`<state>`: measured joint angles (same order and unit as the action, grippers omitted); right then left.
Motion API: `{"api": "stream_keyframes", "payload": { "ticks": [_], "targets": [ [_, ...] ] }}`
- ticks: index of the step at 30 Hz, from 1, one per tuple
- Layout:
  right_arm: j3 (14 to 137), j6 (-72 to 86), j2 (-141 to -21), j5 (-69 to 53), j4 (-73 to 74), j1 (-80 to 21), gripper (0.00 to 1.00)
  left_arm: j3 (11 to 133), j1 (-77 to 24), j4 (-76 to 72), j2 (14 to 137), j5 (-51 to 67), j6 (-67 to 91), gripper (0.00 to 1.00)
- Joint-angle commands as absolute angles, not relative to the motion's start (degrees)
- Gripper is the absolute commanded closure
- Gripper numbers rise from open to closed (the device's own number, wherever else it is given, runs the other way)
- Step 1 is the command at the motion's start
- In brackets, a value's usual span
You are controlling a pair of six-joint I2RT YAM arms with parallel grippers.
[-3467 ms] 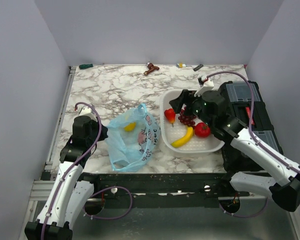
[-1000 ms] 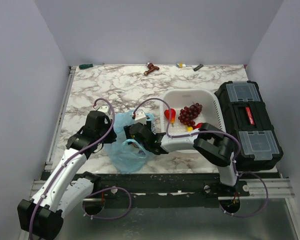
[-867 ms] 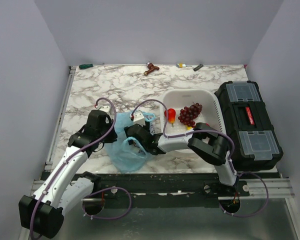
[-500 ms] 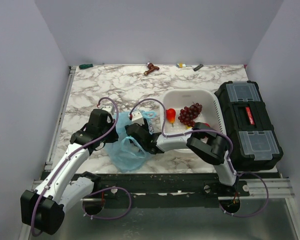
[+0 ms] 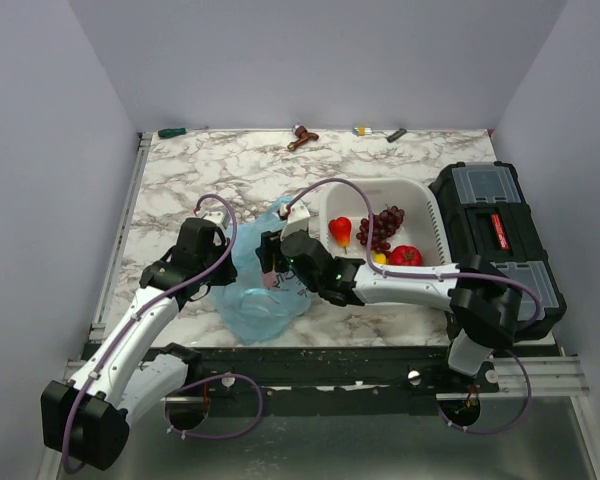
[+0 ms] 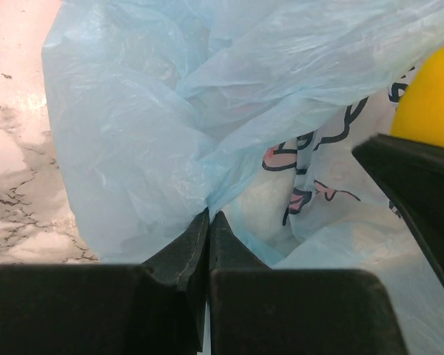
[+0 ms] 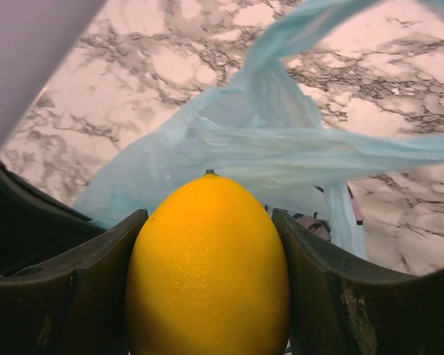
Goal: Take the fake fruits out of the plastic bag
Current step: Take out the fake fruit from the plastic bag, then move the plastic bag to the center of the board.
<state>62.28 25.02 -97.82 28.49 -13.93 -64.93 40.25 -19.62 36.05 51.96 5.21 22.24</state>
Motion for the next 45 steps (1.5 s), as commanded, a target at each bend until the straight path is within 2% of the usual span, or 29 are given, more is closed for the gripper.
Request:
{"api": "stream_keyframes", "payload": {
  "ticks": [1, 11, 20, 27, 34, 43, 45],
  "targets": [
    [59.81, 28.15, -95.27, 22.44, -14.44, -65.35, 0.88, 39.81, -19.38, 35.03, 50.25, 5.49, 21.53, 1.00],
    [61.38, 30.59, -94.53, 18.37, -11.78, -65.33, 0.99, 39.90, -19.08, 34.99, 49.66, 4.84, 21.45, 1.00],
    [59.10, 30.24, -82.35, 14.71, -13.25, -65.36, 0.99, 40.02, -17.16, 35.51, 46.70, 2.20, 21.45, 1.00],
    [49.86, 26.40, -70.37, 26.46, -15.88, -65.27, 0.99, 40.29, -16.22, 36.11, 46.63, 0.50, 22.00, 1.00],
    [47.17, 23.93, -66.23, 40.26, -9.79, -63.90, 0.99, 41.05, -13.75, 38.20, 44.86, -7.20, 23.88, 1.00],
    [43.20, 30.68, -64.23, 42.85, -3.38, -58.76, 0.99, 42.09, -10.20, 41.91, 39.63, -21.18, 27.46, 1.00],
    [43.32, 31.28, -64.78, 42.25, -2.74, -57.88, 0.99, 42.17, -10.02, 42.35, 38.54, -23.59, 28.02, 0.94]
  ]
}}
